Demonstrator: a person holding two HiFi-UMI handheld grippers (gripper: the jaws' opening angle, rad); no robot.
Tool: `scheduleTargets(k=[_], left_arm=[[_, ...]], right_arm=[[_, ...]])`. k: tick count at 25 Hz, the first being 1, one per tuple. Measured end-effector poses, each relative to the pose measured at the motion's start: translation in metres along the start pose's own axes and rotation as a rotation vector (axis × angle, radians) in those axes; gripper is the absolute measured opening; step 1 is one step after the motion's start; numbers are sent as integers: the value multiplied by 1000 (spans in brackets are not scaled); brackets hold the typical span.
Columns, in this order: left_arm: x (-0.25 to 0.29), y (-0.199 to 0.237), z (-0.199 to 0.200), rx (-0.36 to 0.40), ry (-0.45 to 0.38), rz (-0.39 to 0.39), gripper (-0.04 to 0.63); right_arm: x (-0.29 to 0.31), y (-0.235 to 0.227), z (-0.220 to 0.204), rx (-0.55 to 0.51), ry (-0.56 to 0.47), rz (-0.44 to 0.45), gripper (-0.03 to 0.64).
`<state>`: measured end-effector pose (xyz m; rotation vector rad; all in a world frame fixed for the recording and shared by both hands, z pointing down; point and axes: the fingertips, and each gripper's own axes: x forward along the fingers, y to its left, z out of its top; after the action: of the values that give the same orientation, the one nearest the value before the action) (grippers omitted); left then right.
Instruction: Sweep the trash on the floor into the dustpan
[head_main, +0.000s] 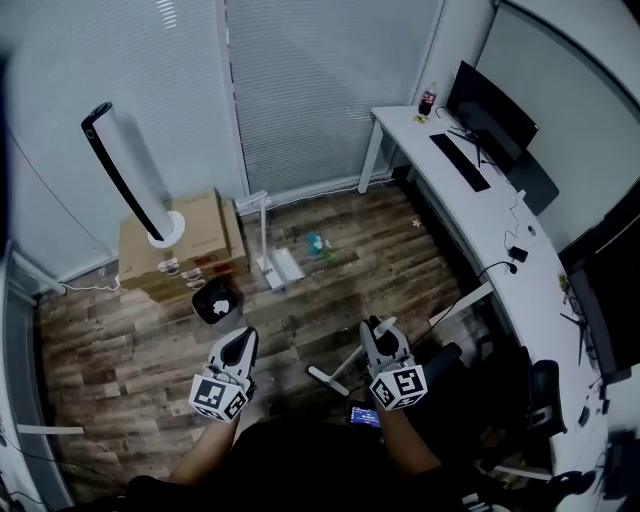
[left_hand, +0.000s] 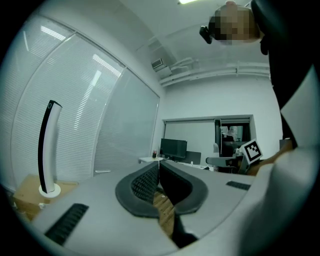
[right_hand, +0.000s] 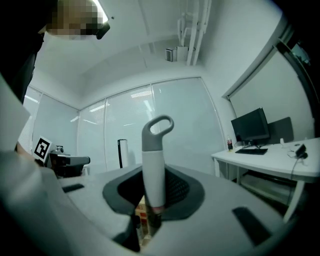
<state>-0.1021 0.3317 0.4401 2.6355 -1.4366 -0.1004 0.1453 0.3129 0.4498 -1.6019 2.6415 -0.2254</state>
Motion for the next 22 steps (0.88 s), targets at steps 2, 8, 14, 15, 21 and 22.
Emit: scheduleTargets(k=[2, 8, 14, 15, 21, 22], left_arm=[[-1, 2, -4, -4, 12, 3, 3], [6, 1, -4, -11, 24, -11, 38], [14, 3, -4, 7, 44, -13, 163], [14, 3, -5, 8, 47, -9, 170], [17, 0, -5, -11, 41, -21, 176], [18, -2, -4, -11, 40, -25, 176]], right_arm=[[1, -1, 3, -5, -2, 11, 69], [1, -4, 2, 10, -6, 8, 69], [2, -13, 8, 24, -38, -12, 69], [3, -15, 10, 26, -47, -16, 69], [6, -27, 13, 44, -62, -6, 69], [8, -30, 15, 47, -65, -3, 69]])
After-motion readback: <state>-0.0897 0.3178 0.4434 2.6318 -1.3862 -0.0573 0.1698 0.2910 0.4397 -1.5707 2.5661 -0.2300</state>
